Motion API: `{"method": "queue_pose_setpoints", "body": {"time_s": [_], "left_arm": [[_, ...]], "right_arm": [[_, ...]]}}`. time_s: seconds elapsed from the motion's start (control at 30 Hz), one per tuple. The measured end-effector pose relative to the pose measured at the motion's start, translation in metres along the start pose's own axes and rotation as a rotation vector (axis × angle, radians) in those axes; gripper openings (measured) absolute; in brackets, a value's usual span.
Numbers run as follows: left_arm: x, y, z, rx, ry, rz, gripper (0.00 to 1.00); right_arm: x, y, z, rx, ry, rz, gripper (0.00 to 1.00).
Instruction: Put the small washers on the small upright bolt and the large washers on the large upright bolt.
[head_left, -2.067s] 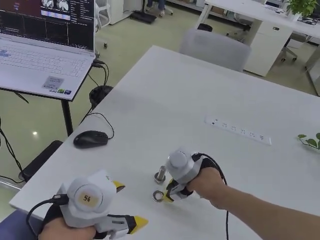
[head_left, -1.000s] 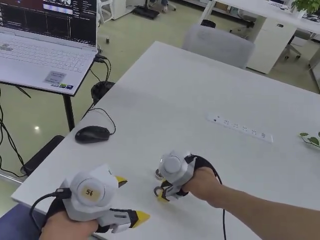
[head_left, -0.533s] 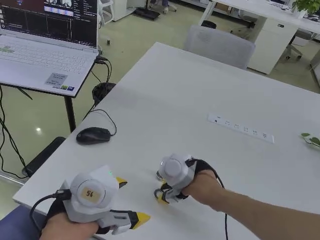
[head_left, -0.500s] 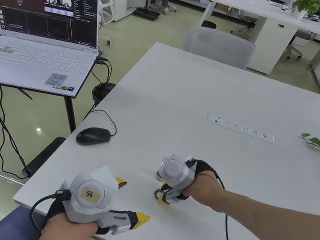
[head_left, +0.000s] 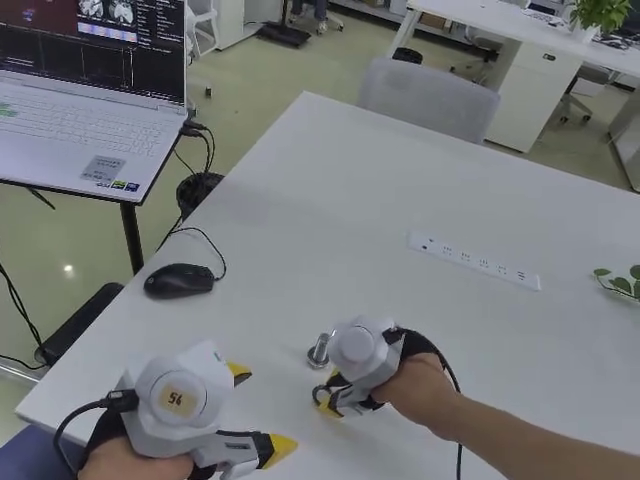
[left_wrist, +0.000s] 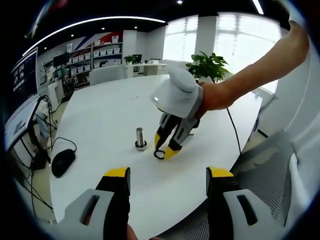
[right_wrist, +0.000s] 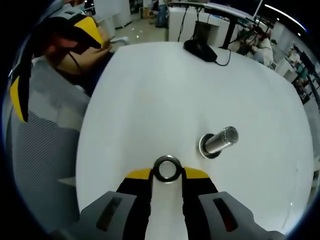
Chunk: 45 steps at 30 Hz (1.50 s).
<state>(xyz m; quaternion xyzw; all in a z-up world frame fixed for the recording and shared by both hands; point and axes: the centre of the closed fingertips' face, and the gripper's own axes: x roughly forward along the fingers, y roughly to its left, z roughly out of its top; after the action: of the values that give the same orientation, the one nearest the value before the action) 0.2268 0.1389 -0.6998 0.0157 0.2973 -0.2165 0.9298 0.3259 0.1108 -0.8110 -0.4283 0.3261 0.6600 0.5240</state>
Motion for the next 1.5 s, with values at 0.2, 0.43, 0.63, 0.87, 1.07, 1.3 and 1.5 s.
{"method": "queue_pose_setpoints", "body": {"time_s": [0.2,0.43,0.63,0.87,1.07,1.3,1.5], "left_arm": [[0.0,0.001,0.0,0.002,0.001,0.0,0.6],[0.002,-0.001,0.0,0.002,0.001,-0.003,0.6],[0.003,-0.002,0.001,0.003,0.002,-0.008,0.6],[0.004,-0.002,0.002,0.002,-0.001,-0.008,0.6],[0.004,-0.002,0.004,-0.002,-0.004,-0.004,0.6],[0.003,-0.001,0.005,-0.003,-0.007,0.0,0.6],[0.002,0.0,0.004,-0.006,-0.006,0.003,0.6]], "right_arm": [[-0.011,-0.003,-0.001,0.009,-0.017,-0.023,0.23],[-0.028,-0.012,0.003,0.043,-0.053,-0.054,0.23],[-0.041,-0.021,0.013,0.026,-0.072,-0.085,0.23],[-0.053,-0.033,0.027,0.005,-0.096,-0.111,0.23],[-0.056,-0.041,0.036,-0.011,-0.103,-0.121,0.23],[-0.055,-0.051,0.046,-0.016,-0.11,-0.126,0.23],[-0.05,-0.056,0.048,-0.011,-0.097,-0.118,0.23]]}}
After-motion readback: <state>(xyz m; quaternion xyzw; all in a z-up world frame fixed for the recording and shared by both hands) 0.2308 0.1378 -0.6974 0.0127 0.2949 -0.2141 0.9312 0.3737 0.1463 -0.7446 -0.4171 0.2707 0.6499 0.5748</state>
